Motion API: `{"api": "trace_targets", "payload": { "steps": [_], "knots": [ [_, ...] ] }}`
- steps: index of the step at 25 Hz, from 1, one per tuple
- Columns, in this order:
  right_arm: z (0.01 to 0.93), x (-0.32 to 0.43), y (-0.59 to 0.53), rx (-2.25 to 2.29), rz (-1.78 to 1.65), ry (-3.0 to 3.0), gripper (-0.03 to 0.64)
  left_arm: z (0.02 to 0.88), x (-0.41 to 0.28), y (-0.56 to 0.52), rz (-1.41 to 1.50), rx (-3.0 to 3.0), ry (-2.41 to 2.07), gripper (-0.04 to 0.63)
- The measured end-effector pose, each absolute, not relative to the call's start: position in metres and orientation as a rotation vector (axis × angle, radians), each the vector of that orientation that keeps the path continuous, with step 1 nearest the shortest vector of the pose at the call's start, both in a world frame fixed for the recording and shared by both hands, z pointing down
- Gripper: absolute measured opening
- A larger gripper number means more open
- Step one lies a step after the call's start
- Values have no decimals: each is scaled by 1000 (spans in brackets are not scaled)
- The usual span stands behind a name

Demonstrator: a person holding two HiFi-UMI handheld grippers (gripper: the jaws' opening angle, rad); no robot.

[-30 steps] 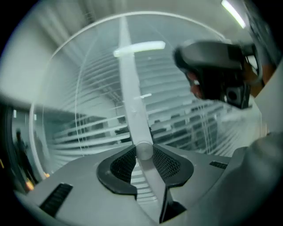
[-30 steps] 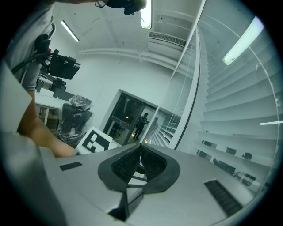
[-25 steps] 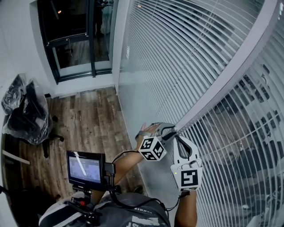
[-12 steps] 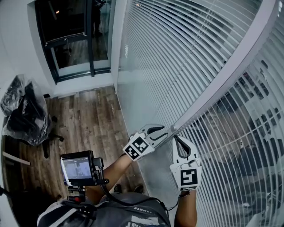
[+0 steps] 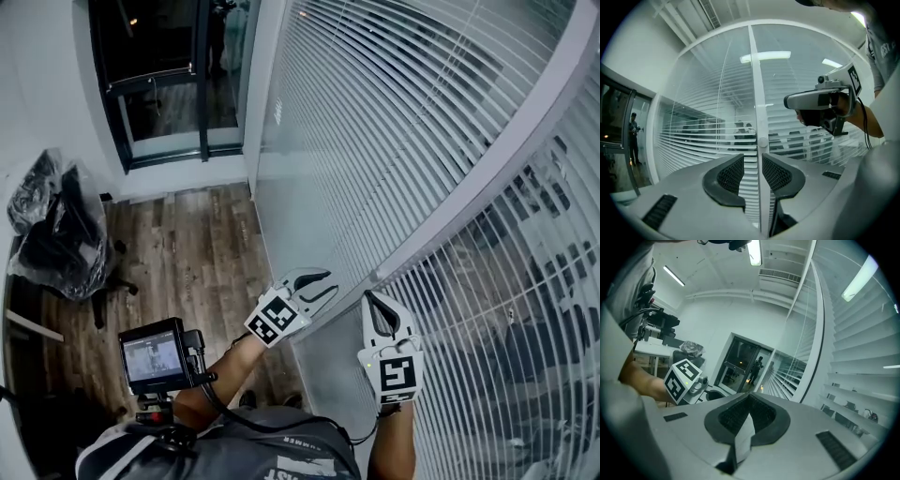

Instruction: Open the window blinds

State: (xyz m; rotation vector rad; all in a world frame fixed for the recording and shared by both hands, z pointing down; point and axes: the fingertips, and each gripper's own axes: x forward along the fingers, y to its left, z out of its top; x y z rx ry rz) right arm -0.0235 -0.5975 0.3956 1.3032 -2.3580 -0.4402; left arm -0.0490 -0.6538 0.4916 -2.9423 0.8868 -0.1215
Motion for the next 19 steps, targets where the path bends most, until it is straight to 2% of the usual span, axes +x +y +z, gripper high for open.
{"api": "trace_targets", "payload": {
  "steps": [19],
  "knots": [
    [407, -31, -599, 1256, -442, -2393, 2, 506, -63, -649, -186, -2927, 916, 124]
  ]
}}
